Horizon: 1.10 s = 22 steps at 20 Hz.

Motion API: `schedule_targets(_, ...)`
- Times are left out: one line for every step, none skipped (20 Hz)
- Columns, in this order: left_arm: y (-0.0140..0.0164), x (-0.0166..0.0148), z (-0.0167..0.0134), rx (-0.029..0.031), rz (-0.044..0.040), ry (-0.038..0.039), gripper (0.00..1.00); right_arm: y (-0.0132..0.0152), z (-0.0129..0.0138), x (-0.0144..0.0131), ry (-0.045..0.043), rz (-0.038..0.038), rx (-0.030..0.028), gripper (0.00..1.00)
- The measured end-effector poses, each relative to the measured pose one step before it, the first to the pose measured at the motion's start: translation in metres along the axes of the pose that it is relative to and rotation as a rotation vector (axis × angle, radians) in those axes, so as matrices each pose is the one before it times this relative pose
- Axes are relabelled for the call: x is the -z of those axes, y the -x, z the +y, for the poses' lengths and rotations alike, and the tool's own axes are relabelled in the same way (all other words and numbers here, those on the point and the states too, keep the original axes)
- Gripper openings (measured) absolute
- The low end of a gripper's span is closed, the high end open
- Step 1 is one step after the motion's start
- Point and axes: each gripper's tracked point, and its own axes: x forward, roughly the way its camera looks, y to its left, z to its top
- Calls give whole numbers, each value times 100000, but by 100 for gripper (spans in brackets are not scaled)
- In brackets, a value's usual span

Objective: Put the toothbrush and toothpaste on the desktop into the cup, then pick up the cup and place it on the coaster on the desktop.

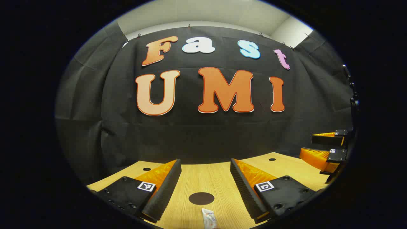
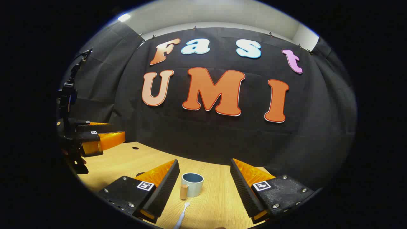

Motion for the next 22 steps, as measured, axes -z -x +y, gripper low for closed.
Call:
schedule_targets(45,-4,17,-30,-73,98,98,-3,-40,-33,50,-57,60,96)
schedule_targets(-2,-15,-13,18,35,15,100,-6,64,-33,46,26,-149,96)
schedule_targets(28,-9,18,-20,-40,-2,100,-56,-19,-28,50,-41,-78,96)
schedule_targets(-35,8,-2,14,-92,-41,98,-24,74,43,59,86,14,96)
schedule_targets(32,-28,-5,-8,12,42,98,-3,58,38,31,14,-51,96)
schedule_targets(-21,-55,2,16,-79,6,98,5,-13,52,7,106,-30,96)
schedule_targets(0,75,32,-66,-163,45,98,-10,60,-26,-8,-1,-188,96)
schedule_targets(-28,-56,-7,6,-14,29,98,99,-48,-38,41,20,6,96)
schedule_targets(0,-8,-10,-74,-120,28,98,-120,66,40,42,27,-94,96)
schedule_targets(-8,91,31,-27,90,-56,98,-6,-8,-11,-23,94,-7,96)
schedule_targets(12,-20,8,-85,-23,-198,98,-51,36,1,-147,126,-158,96)
schedule_targets(16,-17,81,-262,-39,-605,98,-1,31,-10,-191,69,-63,96)
schedule_targets(-48,46,104,-645,124,-443,98,-88,-25,61,-336,254,63,96)
schedule_targets(-62,89,-13,-284,81,39,100,53,2,96,-364,242,-246,96)
schedule_targets(-44,21,2,-94,117,567,98,-14,22,12,-270,310,-128,96)
schedule_targets(8,-7,2,111,268,802,98,-30,28,37,-82,278,-172,96)
schedule_targets(-27,66,-28,182,440,828,98,-39,61,-26,79,184,-127,96)
schedule_targets(-2,167,73,-52,774,649,98,7,124,69,223,121,-126,96)
schedule_targets(-31,121,-7,57,870,466,98,-9,148,-1,278,228,-193,96)
schedule_targets(-40,193,-10,242,1030,447,94,31,43,45,289,337,-231,96)
schedule_targets(-12,213,-86,642,1210,412,98,-35,103,118,340,463,-161,96)
schedule_targets(-9,324,-49,739,1235,290,98,-1,96,366,349,668,-40,96)
